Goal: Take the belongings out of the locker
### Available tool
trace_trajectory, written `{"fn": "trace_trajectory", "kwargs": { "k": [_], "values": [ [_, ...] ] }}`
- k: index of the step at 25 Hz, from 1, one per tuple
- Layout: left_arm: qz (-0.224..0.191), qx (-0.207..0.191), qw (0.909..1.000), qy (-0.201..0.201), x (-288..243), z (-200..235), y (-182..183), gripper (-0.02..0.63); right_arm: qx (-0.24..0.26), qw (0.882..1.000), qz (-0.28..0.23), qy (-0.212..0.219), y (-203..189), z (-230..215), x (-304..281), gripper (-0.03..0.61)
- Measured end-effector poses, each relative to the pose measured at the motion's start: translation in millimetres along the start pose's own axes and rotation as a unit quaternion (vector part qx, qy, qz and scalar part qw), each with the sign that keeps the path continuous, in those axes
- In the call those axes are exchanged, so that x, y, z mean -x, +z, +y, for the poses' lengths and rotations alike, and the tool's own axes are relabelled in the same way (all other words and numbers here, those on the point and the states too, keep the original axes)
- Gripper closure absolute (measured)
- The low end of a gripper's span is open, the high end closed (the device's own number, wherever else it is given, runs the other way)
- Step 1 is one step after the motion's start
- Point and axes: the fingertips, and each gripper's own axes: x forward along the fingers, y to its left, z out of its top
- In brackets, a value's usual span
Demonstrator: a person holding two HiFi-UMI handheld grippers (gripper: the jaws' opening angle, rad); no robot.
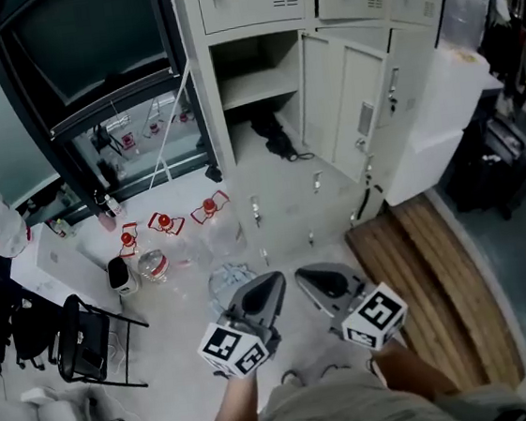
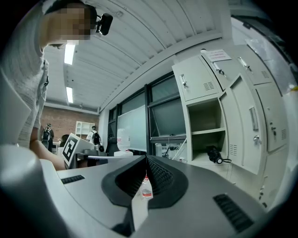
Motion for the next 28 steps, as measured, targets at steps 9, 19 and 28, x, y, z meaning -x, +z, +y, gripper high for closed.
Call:
{"fn": "trace_trajectory", "kwargs": {
  "k": [9, 19, 28],
  "values": [
    [-0.002, 0.013, 0.9999, -0.01, 8, 25, 0, 0.611, 0.001, 0.999, 0.022, -0.023, -6, 2, -25, 0.577],
    [-0.002, 0.016, 0.9999, -0.005, -31, 64, 4, 0.611, 0.001, 0.999, 0.028, -0.018, -3, -45, -59, 0.577],
    [0.004, 0.006, 1.0, 0.006, -98, 117, 12, 0.611, -0.01, 1.0, 0.024, -0.013, 0, -123, -94, 0.576]
  ]
}}
